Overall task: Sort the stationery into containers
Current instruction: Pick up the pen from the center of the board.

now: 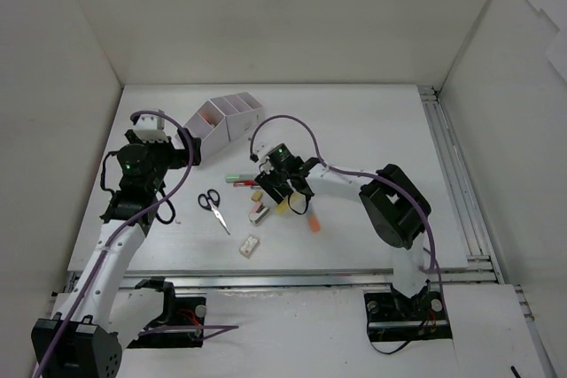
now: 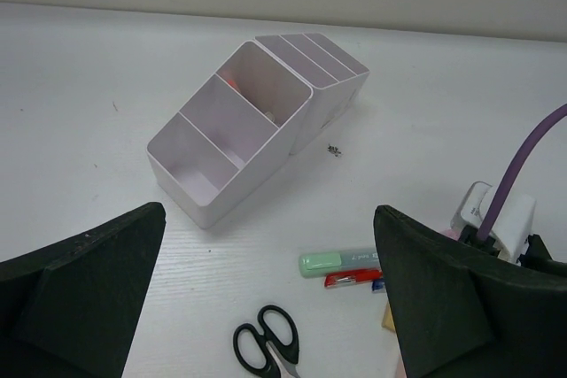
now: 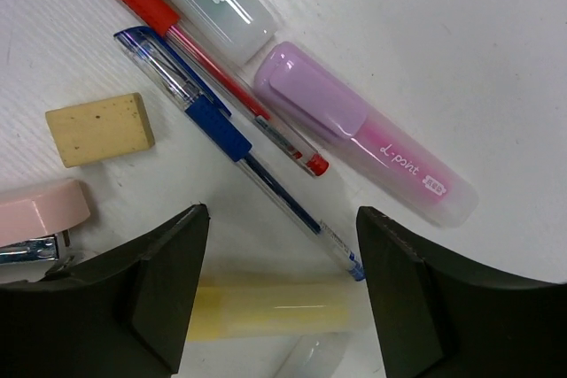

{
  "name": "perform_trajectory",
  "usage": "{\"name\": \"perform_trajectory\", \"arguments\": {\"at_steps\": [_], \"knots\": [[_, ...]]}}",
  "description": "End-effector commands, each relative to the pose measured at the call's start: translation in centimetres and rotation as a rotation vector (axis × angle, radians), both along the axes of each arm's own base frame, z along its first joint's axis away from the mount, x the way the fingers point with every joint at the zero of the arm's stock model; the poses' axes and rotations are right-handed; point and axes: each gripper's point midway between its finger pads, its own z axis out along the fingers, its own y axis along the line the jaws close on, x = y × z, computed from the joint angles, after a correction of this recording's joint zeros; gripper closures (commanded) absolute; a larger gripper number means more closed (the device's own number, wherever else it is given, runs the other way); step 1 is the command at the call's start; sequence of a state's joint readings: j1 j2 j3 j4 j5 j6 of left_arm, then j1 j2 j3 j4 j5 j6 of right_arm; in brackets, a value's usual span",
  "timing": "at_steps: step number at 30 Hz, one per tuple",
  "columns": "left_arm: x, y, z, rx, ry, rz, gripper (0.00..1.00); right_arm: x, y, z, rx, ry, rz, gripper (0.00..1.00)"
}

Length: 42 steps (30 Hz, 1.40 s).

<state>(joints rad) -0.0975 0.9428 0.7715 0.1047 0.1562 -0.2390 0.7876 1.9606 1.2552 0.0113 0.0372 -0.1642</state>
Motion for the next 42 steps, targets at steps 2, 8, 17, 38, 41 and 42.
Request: {"name": "perform_trajectory", "arguments": {"at_steps": [2, 8, 17, 38, 41, 42], "knots": [[-0.6, 0.6, 3.0, 0.01, -0.086, 0.028, 0.01, 0.6, 1.2, 1.1, 0.097, 0.042, 0.085, 0.4], [-1.5, 0.8, 3.1, 0.002, -0.091, 0.043, 0.01, -1.6, 1.3, -0.9, 0.126, 0.138, 0.2, 0.6], [-2.5, 1.1, 3.0, -0.014, -0.085, 0.06, 0.0, -1.9, 0.7, -1.4, 0.105, 0.122, 0.225, 0.96], [-1.5, -6.3, 1.8, -0.215, 0.008, -0.241, 0.01, -1.9, 4.4, 15.0, 0.516, -0.269, 0.286, 1.0], [-1.0, -7.4, 2.2, -0.255, -0.003, -0.277, 0.0, -2.7, 5.4, 17.2, 0.598, -0.3, 0.292, 1.0], [-0.9, -7.9, 2.6, -0.264, -0.019, -0.297, 0.01, -3.0, 5.7, 17.8, 0.615, -0.304, 0.295, 1.0]]}}
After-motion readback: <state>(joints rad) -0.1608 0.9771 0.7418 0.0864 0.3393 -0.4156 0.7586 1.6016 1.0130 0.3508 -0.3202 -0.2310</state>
